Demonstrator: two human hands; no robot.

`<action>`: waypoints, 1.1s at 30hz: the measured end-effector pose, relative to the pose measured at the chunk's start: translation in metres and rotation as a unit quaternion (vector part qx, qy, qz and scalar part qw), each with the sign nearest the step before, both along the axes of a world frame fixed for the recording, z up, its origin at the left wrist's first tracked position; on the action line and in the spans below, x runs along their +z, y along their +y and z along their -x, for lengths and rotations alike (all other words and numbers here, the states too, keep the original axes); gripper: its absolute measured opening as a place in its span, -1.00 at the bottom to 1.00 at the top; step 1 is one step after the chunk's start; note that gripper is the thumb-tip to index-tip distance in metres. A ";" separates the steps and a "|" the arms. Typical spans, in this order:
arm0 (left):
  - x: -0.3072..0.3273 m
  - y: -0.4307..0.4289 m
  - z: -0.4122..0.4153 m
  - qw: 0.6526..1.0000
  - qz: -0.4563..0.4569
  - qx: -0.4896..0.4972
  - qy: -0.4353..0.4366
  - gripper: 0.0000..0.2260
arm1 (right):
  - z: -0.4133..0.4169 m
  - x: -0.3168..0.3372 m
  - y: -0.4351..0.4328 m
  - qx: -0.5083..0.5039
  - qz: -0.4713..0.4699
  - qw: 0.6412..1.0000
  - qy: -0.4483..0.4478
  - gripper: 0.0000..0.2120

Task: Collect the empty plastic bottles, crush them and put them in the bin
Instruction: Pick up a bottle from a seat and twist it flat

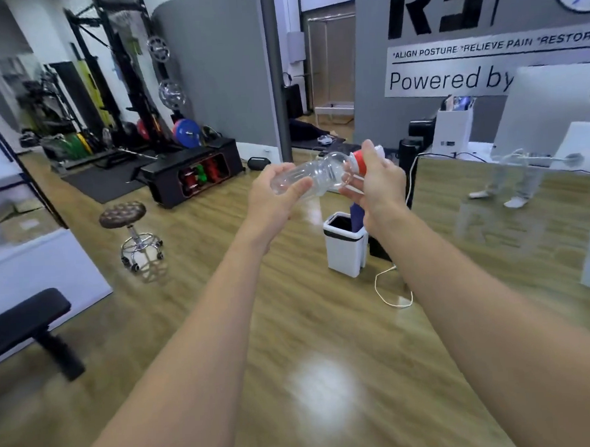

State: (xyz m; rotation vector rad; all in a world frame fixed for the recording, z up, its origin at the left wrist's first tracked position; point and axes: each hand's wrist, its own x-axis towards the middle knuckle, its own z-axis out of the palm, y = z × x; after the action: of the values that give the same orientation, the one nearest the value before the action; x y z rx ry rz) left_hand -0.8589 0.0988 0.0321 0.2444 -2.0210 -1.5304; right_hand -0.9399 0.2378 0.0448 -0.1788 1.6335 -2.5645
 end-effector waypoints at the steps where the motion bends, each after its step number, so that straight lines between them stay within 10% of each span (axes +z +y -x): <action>1: -0.001 -0.020 0.017 1.000 0.007 0.006 0.003 -0.68 | 0.017 -0.002 -0.020 0.007 0.008 1.000 -0.007 -0.74; 18: -0.024 -0.295 0.349 0.994 -0.012 -0.086 -0.064 -0.62 | 0.344 -0.025 -0.270 -0.010 -0.057 0.998 -0.023 -0.80; 27: -0.027 -0.370 0.521 0.953 0.268 -0.024 -0.140 -0.41 | 0.528 -0.040 -0.352 -0.027 -0.066 0.997 -0.001 -0.68; 33: -0.055 -0.435 0.638 0.938 0.290 -0.019 -0.189 -0.36 | 0.643 -0.055 -0.419 -0.014 -0.134 0.991 0.009 -0.76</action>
State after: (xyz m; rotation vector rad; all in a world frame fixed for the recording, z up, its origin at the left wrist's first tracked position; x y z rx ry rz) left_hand -1.4971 -0.3364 -0.0227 0.2739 -2.6906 -0.8828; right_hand -1.5828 -0.1808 -0.0107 -0.1587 1.9787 -2.3352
